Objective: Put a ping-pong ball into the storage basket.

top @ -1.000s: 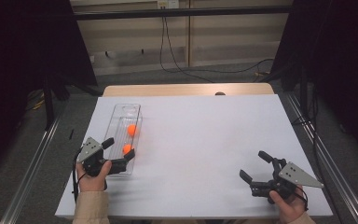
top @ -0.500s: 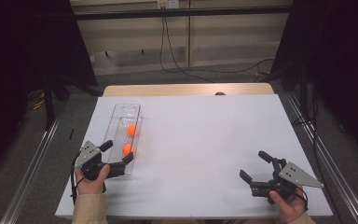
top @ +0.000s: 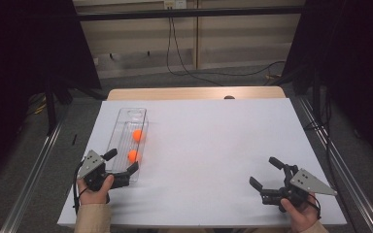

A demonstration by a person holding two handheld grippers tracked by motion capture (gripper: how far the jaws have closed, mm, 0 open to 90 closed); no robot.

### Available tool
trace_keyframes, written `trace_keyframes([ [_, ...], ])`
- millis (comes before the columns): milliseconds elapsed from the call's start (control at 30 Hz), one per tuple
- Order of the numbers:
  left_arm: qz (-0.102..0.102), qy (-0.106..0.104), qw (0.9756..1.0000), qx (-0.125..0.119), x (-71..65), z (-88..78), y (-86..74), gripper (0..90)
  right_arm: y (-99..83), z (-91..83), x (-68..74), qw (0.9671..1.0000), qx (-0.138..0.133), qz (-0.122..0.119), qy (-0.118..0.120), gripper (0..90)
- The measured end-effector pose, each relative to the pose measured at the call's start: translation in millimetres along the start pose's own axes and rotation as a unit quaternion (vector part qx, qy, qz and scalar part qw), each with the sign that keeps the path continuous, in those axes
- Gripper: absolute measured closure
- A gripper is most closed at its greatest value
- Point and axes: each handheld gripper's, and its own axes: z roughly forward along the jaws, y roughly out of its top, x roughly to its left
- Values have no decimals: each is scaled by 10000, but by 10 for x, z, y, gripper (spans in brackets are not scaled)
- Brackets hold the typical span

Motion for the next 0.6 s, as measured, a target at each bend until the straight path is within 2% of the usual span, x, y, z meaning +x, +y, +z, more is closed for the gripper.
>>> trace_keyframes([
  [600,3,-27,10000,49,-7,-11,-33,38,-2,-3,-4,10000,5,-16,13,26],
])
